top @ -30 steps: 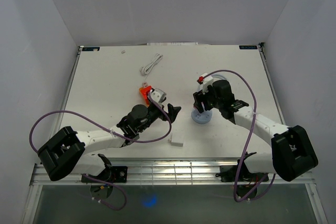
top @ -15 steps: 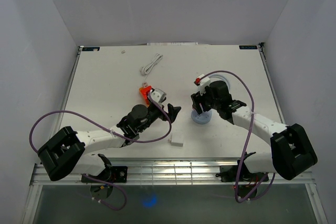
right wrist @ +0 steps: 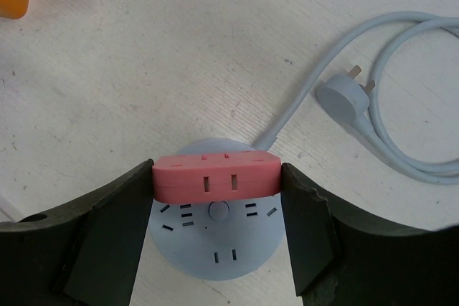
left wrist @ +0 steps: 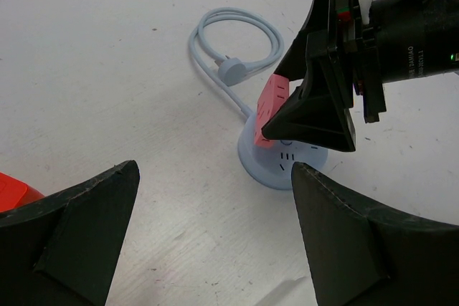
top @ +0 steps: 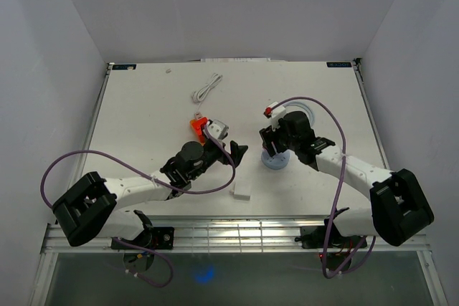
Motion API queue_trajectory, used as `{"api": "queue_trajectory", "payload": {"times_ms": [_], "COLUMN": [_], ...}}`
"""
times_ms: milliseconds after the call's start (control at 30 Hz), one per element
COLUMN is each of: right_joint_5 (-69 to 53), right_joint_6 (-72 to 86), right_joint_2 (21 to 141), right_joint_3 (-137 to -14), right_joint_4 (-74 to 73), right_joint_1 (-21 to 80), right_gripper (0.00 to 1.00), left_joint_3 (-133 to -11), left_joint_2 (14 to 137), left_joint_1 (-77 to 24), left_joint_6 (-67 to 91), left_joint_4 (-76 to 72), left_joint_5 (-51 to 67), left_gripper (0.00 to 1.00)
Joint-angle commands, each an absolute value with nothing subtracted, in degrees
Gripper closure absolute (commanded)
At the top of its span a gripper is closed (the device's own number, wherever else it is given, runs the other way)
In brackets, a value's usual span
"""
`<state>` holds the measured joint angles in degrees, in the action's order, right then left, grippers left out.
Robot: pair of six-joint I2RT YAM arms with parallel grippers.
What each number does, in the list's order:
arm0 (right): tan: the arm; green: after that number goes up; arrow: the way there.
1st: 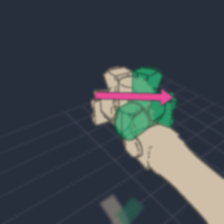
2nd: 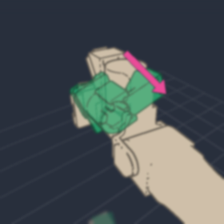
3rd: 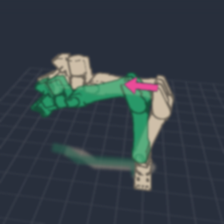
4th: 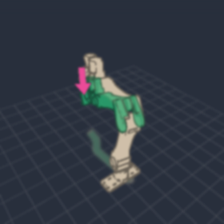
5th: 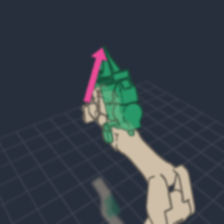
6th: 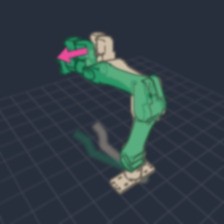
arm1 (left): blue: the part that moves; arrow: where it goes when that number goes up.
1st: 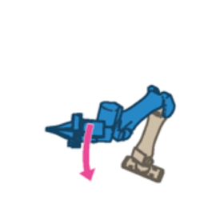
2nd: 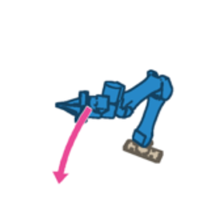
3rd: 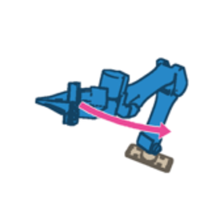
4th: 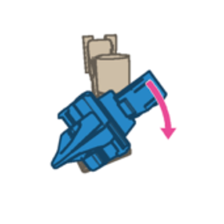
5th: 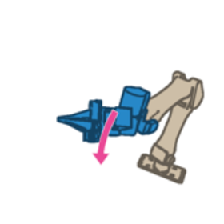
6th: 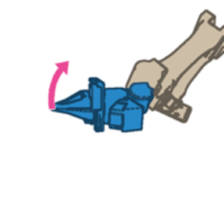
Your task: Insert the plug
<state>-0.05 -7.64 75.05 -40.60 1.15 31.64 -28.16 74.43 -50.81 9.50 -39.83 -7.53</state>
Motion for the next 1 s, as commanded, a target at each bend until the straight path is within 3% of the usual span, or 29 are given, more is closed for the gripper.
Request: {"api": "queue_trajectory", "payload": {"times_ms": [0,967], "right_joint_5": [3.8,8.2], "right_joint_6": [-7.6,-3.7], "right_joint_2": [73.9,77.3], "right_joint_3": [-41.1,-45.4], "right_joint_4": [-1.4,-7.1], "right_joint_1": [33.2,36.3], "right_gripper": [0.69,0.73], "left_joint_3": [-29.9,-30.9], "left_joint_2": [74.1,75.1], "left_joint_1": [-51.1,-51.0], "left_joint_6": [9.5,9.8], "left_joint_4": [-39.2,-38.5], "left_joint_5": [-7.7,-7.2], "left_gripper": [0.02,0.02]}}
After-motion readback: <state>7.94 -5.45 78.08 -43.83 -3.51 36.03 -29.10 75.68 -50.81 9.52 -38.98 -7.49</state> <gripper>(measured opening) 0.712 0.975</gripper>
